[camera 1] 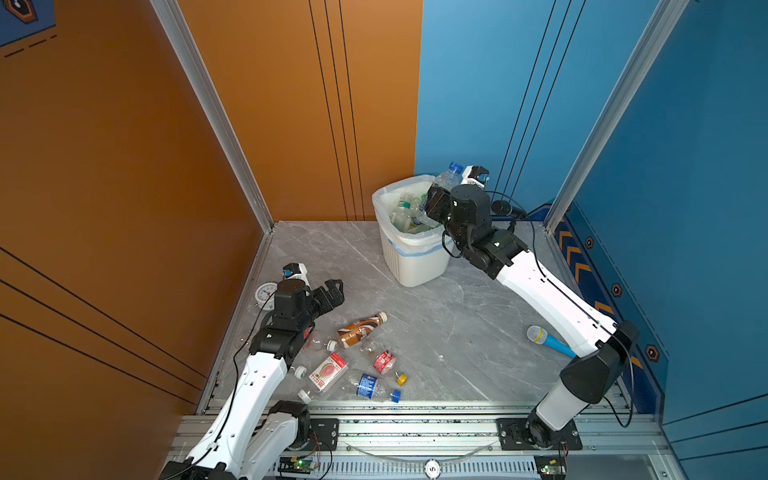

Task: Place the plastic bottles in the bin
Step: 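Lift the water bottle with the right gripper over the bin, then open the right gripper to drop the water bottle into the bin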

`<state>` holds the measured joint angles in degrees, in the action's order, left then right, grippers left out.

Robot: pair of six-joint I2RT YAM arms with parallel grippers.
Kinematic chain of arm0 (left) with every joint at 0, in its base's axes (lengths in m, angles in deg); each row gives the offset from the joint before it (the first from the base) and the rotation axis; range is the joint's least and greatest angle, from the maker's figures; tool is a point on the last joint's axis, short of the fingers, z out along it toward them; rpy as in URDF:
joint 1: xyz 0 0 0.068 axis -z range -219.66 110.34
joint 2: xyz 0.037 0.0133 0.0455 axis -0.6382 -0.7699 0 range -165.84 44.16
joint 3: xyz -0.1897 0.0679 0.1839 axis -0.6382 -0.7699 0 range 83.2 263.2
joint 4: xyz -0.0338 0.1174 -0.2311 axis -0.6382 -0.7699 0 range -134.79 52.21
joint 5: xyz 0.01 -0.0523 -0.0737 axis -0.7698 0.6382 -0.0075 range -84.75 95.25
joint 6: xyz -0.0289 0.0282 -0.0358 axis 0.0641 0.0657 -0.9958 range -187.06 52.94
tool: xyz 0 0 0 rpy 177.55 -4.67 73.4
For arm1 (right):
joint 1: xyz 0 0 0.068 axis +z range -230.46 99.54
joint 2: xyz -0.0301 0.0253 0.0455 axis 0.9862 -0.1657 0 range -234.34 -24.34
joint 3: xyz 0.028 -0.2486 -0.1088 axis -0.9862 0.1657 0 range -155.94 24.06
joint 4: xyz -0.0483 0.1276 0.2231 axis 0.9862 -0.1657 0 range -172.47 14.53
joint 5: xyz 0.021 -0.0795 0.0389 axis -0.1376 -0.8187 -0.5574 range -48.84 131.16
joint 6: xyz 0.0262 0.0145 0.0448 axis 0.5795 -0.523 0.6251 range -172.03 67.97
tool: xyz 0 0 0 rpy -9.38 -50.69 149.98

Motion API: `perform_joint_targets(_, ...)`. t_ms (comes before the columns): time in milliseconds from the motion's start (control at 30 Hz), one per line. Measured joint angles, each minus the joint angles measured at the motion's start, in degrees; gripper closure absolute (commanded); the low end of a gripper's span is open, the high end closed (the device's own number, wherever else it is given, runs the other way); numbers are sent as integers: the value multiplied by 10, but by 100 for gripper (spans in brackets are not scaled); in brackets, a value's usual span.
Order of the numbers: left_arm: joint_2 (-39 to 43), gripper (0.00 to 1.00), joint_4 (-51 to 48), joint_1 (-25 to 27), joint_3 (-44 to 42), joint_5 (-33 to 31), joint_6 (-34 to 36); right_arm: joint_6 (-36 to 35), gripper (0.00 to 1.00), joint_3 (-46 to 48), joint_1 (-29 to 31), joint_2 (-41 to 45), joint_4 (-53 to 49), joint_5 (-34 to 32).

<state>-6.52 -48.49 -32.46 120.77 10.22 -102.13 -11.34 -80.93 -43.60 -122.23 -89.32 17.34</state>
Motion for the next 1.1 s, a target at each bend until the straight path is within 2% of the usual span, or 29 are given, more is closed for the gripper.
perform_joint_targets(367, 2, 2, -16, -1, 0, 0, -4, 6, 43, -61, -21, -76, 12, 27)
perform_joint_targets(400, 2, 2, -16, -1, 0, 0, -4, 11, 34, -62, -23, -81, 14, 30)
perform_joint_targets(467, 3, 2, -16, -2, 0, 0, -4, 15, 6, -66, -27, -91, 15, 35)
perform_joint_targets(500, 4, 2, -16, -2, 0, 1, -4, 17, 0, -70, -29, -97, 14, 40)
perform_joint_targets(667, 3, 2, -16, -4, 0, 3, -4, 27, 1, -68, -38, -103, 9, 65)
perform_joint_targets(867, -3, 2, -16, -4, 0, 12, -9, 25, 1, 42, -42, 4, 10, 75)
perform_joint_targets(967, -5, 2, -16, -4, 0, 16, -13, 18, 0, 131, -42, 101, 21, 75)
perform_joint_targets(1100, -7, 2, -16, -4, 0, 17, -19, 15, 0, 304, -42, 259, 45, 64)
